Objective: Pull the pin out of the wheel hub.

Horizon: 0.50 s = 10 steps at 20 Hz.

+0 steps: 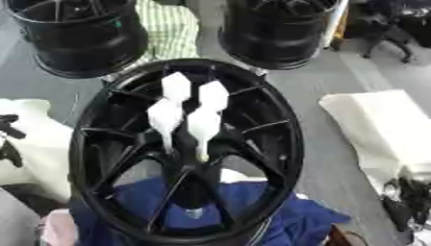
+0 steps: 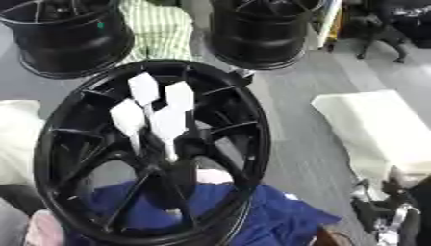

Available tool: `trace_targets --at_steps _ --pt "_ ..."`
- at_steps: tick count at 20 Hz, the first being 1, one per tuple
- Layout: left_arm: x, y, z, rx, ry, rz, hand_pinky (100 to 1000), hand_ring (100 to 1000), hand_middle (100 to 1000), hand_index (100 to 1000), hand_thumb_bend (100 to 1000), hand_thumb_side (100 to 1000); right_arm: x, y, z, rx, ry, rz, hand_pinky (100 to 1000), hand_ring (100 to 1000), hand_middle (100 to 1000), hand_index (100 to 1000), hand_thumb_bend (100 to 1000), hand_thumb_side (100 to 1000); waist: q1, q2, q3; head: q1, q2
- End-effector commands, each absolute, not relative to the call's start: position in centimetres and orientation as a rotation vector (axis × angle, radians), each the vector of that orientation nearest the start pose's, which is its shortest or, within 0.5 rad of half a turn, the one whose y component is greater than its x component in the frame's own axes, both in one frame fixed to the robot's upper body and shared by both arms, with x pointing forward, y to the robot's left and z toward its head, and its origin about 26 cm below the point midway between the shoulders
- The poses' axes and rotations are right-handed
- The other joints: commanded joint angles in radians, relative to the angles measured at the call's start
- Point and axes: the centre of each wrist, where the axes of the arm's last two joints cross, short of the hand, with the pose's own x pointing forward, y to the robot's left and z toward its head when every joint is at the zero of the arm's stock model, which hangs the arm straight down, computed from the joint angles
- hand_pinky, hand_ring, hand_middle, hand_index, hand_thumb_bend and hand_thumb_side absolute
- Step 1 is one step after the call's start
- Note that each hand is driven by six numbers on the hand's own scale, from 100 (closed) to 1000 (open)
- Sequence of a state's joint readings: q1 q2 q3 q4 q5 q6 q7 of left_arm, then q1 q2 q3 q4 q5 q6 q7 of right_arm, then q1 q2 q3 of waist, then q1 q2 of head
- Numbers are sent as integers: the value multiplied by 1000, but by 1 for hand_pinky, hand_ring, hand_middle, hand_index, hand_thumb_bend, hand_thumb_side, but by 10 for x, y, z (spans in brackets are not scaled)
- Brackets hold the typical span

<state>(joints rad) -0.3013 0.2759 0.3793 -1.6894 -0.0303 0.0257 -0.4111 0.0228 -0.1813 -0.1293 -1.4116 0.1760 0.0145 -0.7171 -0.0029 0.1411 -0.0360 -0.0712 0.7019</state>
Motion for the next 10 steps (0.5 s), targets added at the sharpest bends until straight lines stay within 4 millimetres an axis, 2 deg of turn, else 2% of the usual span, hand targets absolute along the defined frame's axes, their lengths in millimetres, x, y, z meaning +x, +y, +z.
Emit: trace_targets --at_steps 1,4,6,10 --pt "329 382 201 229 -2088 -460 361 348 545 789 100 509 259 -338 -38 -987 -1407 -329 366 503 638 710 245 263 4 -18 -2 -6 3" --pt "341 385 251 206 -2244 -606 367 349 560 799 100 473 257 -340 -39 -993 -1404 -323 366 503 638 710 245 262 10 -23 -4 -9 3" --pt "348 385 278 176 -2317 -732 371 350 569 805 100 447 257 -341 -39 -996 -1402 -319 367 503 638 710 246 262 14 -26 -6 -9 3" --pt "367 380 323 87 -2368 -1118 395 353 589 818 100 336 255 -343 -40 -1002 -1397 -307 367 503 638 710 246 262 22 -32 -12 -5 6"
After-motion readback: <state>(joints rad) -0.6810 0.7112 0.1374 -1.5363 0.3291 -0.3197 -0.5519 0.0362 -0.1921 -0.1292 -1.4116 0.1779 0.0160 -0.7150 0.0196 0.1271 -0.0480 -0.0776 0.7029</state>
